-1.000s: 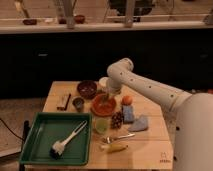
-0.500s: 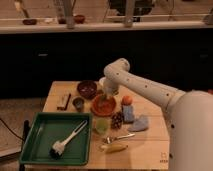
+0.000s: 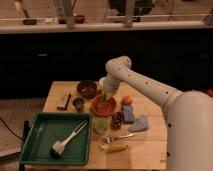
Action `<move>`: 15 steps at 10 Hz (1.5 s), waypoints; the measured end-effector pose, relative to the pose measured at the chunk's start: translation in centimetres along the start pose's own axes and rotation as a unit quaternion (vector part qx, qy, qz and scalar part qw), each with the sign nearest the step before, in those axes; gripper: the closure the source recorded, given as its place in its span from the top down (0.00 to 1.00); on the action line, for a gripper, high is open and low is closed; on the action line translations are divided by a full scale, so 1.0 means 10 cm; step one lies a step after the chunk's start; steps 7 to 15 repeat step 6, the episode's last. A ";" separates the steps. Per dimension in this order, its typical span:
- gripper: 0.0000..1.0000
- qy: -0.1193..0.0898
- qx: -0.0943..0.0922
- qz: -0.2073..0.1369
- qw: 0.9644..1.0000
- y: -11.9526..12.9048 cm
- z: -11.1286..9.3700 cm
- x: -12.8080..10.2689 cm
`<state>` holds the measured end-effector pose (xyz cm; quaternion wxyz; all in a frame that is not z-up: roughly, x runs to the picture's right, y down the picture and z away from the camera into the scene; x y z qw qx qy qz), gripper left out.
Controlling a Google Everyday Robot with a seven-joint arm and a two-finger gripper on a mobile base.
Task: Place pepper in red bowl
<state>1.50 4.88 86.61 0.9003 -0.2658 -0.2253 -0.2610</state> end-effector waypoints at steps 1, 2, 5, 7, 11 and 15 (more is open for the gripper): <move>0.00 -0.018 -0.011 -0.018 1.000 0.00 0.00 -0.05; 0.00 -0.028 -0.020 -0.030 0.999 0.01 0.00 -0.08; 0.00 -0.059 -0.057 -0.070 0.994 0.03 0.02 -0.19; 0.00 -0.068 -0.069 -0.080 0.992 0.03 0.03 -0.21; 0.00 -0.068 -0.069 -0.080 0.992 0.03 0.03 -0.21; 0.00 -0.068 -0.069 -0.080 0.992 0.03 0.03 -0.21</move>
